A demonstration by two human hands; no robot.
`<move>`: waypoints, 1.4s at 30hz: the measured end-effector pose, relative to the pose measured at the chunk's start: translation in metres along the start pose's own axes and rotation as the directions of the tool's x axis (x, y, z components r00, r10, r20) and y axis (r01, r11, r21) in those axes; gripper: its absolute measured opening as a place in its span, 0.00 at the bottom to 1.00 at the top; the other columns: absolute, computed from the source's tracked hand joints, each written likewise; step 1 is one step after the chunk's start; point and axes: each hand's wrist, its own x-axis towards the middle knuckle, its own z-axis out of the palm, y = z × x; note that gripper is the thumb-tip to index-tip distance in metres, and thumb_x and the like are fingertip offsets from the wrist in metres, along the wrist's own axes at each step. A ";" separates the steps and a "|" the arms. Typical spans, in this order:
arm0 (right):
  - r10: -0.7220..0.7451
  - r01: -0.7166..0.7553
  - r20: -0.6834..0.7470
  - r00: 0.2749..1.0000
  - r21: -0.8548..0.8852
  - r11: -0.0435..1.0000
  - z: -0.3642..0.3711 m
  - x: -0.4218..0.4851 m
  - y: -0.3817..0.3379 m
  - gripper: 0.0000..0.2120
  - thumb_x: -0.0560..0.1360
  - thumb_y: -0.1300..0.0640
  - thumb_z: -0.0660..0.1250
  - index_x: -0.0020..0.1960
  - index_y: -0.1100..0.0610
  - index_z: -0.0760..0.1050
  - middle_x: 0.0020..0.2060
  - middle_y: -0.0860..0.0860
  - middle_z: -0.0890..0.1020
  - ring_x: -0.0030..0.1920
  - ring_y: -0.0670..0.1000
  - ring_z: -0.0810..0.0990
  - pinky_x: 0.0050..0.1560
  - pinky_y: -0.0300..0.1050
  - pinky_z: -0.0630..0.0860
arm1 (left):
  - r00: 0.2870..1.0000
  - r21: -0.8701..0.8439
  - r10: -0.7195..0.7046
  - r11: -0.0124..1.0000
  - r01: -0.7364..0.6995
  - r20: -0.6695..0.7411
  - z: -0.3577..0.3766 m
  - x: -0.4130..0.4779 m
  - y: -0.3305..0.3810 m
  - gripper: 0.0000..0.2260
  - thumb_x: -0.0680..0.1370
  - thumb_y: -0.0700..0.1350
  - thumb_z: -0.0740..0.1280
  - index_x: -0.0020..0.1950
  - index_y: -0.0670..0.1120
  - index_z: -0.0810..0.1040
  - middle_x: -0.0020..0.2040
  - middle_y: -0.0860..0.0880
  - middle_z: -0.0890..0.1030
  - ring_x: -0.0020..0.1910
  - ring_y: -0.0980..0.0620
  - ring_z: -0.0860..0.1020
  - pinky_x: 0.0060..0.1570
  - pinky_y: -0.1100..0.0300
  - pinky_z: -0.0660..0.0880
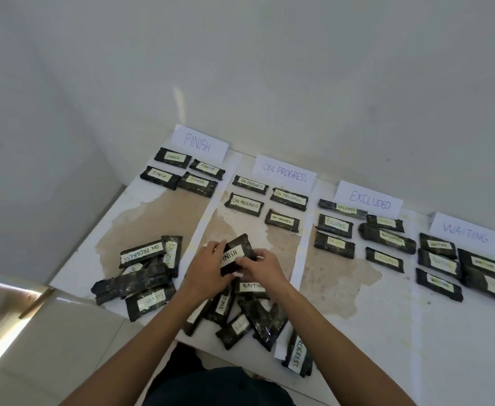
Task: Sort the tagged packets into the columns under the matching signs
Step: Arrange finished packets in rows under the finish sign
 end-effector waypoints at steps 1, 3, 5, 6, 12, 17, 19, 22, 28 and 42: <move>-0.001 0.001 -0.003 1.000 -0.017 1.000 0.008 0.002 -0.006 0.20 0.71 0.56 0.74 0.58 0.58 0.70 0.51 0.55 0.82 0.46 0.52 0.84 0.48 0.48 0.82 | 1.000 0.018 -0.010 1.000 0.010 0.017 -0.009 0.005 -0.012 0.35 0.70 0.51 0.70 0.73 0.44 0.60 0.65 0.46 0.69 0.61 0.44 0.69 0.57 0.50 0.73; -0.013 0.013 -0.007 1.000 -0.056 0.998 0.023 0.009 -0.017 0.20 0.71 0.52 0.73 0.59 0.55 0.69 0.51 0.53 0.81 0.48 0.52 0.83 0.51 0.48 0.80 | 0.999 0.048 -0.009 0.999 0.007 0.048 -0.026 0.019 -0.036 0.36 0.70 0.47 0.71 0.74 0.44 0.59 0.67 0.46 0.68 0.63 0.45 0.68 0.60 0.49 0.72; -0.038 0.038 0.006 0.999 -0.113 0.993 0.038 0.019 -0.027 0.21 0.72 0.52 0.72 0.60 0.54 0.69 0.50 0.51 0.80 0.50 0.52 0.81 0.51 0.47 0.79 | 0.997 0.091 0.007 0.996 -0.013 0.074 -0.042 0.037 -0.060 0.36 0.69 0.43 0.72 0.74 0.45 0.59 0.68 0.46 0.68 0.63 0.46 0.68 0.61 0.51 0.71; -0.045 0.045 0.007 0.999 -0.147 0.988 0.046 0.025 -0.032 0.21 0.72 0.51 0.72 0.60 0.54 0.68 0.50 0.50 0.79 0.50 0.51 0.81 0.51 0.47 0.78 | 0.996 0.115 0.020 0.993 -0.030 0.083 -0.049 0.047 -0.072 0.36 0.69 0.42 0.72 0.73 0.45 0.59 0.68 0.46 0.68 0.63 0.45 0.68 0.62 0.51 0.70; -0.042 0.028 -0.048 0.998 -0.265 0.964 0.092 0.062 -0.047 0.20 0.72 0.52 0.71 0.60 0.52 0.69 0.51 0.49 0.78 0.50 0.49 0.79 0.50 0.44 0.76 | 0.989 0.270 0.074 0.957 -0.107 0.131 -0.079 0.109 -0.130 0.33 0.71 0.39 0.70 0.73 0.44 0.60 0.70 0.45 0.66 0.68 0.44 0.63 0.67 0.49 0.64; -0.049 0.025 -0.082 0.995 -0.270 0.963 0.111 0.090 -0.058 0.18 0.73 0.55 0.70 0.60 0.53 0.69 0.52 0.49 0.77 0.47 0.46 0.77 0.38 0.34 0.72 | 0.966 0.341 0.135 0.917 -0.206 0.219 -0.077 0.155 -0.156 0.30 0.74 0.35 0.64 0.74 0.43 0.58 0.73 0.45 0.62 0.70 0.44 0.60 0.69 0.51 0.62; -0.050 0.023 -0.091 0.995 -0.271 0.962 0.114 0.100 -0.059 0.18 0.74 0.55 0.69 0.61 0.53 0.69 0.53 0.50 0.76 0.45 0.45 0.77 0.35 0.32 0.70 | 0.951 0.350 0.165 0.902 -0.253 0.261 -0.071 0.169 -0.163 0.29 0.75 0.35 0.63 0.74 0.43 0.58 0.72 0.45 0.62 0.70 0.44 0.60 0.68 0.51 0.62; -0.029 -0.002 -0.110 0.993 -0.276 0.961 0.117 0.108 -0.056 0.17 0.74 0.55 0.69 0.61 0.53 0.69 0.53 0.50 0.76 0.45 0.45 0.77 0.35 0.33 0.71 | 0.928 0.349 0.186 0.888 -0.300 0.324 -0.063 0.180 -0.173 0.29 0.75 0.35 0.63 0.74 0.43 0.58 0.72 0.45 0.63 0.70 0.43 0.60 0.67 0.51 0.63; 0.013 -0.056 -0.151 0.988 -0.286 0.957 0.119 0.115 -0.048 0.17 0.73 0.55 0.68 0.61 0.53 0.70 0.53 0.49 0.77 0.48 0.48 0.78 0.36 0.33 0.71 | 0.909 0.322 0.232 0.881 -0.347 0.346 -0.054 0.187 -0.186 0.30 0.74 0.38 0.66 0.74 0.43 0.59 0.71 0.44 0.63 0.69 0.44 0.61 0.67 0.51 0.63; -0.084 0.080 0.013 0.996 -0.468 0.880 0.141 0.098 -0.041 0.11 0.75 0.57 0.66 0.57 0.54 0.74 0.50 0.49 0.78 0.50 0.48 0.76 0.46 0.37 0.71 | 0.941 0.044 0.141 0.986 -0.162 0.308 -0.071 0.092 -0.214 0.24 0.71 0.53 0.66 0.65 0.47 0.73 0.61 0.47 0.73 0.59 0.47 0.70 0.60 0.50 0.70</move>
